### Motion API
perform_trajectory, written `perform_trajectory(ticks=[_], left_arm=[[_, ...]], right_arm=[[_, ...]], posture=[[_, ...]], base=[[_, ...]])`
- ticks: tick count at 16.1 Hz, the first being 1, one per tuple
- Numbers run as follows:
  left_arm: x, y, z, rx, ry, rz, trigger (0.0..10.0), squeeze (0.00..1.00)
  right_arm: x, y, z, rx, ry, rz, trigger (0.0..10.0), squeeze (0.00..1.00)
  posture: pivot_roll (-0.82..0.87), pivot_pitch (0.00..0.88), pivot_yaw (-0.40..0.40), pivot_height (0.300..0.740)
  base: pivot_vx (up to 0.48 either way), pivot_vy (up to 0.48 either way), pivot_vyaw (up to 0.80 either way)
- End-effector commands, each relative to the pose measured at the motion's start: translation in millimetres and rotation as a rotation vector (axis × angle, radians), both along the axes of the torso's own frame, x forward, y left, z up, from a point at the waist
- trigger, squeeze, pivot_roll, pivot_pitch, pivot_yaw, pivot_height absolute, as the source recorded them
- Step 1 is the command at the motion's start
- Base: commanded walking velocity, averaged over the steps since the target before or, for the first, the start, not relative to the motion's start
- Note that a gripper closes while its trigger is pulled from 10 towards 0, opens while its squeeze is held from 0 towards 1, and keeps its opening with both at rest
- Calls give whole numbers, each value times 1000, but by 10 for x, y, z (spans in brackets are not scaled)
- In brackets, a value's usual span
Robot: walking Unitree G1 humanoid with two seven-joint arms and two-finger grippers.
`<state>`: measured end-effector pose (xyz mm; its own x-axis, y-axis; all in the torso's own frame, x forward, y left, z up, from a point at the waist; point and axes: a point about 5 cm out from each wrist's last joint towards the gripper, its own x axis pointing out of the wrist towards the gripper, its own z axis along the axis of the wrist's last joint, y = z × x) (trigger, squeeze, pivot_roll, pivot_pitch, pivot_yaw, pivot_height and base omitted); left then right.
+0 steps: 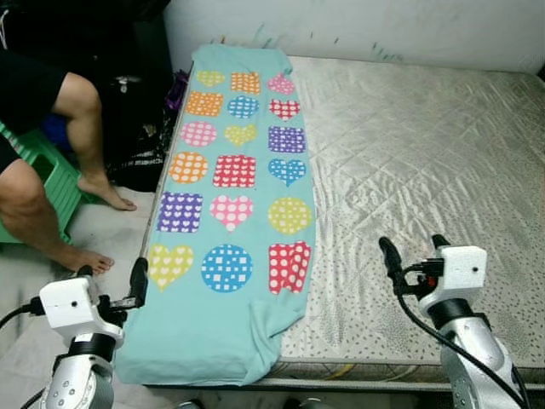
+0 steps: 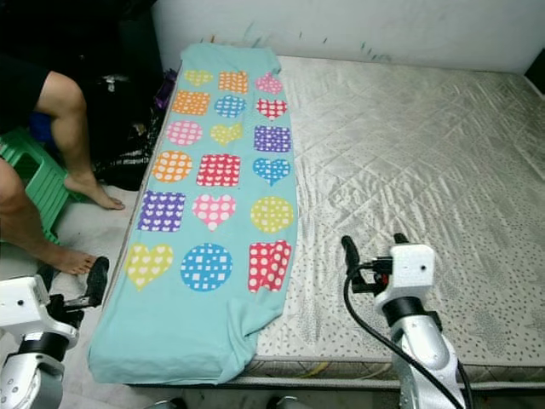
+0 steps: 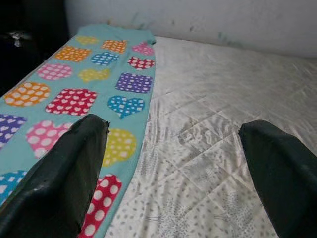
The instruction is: Clean up the room
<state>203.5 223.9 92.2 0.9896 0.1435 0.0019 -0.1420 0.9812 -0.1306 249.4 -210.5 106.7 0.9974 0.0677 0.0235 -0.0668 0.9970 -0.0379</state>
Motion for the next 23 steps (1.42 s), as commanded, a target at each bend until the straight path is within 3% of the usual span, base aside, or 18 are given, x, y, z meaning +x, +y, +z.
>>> perform_trajectory(ticks=[1,7,16,23], left_arm=[[-40,28,-64,-17,23,13,10000,0],[-14,31,-98,-42,24,18,10000,0],[4,18,-98,-47,25,25,10000,0],[8,14,-117,-72,41,54,10000,0]], right_arm=[[-24,-43,-46,5,27,-18,10000,0],[-19,-63,-92,2,46,-26,10000,0],[9,-20,-77,-12,43,40,10000,0],[19,1,-71,-39,47,80,10000,0]], posture=[[-37,141,-43,740],[-43,148,-46,740],[-41,156,-57,647],[-46,154,-69,647]], base=[[0,0,0],[0,0,0],[0,0,0],[0,0,0]])
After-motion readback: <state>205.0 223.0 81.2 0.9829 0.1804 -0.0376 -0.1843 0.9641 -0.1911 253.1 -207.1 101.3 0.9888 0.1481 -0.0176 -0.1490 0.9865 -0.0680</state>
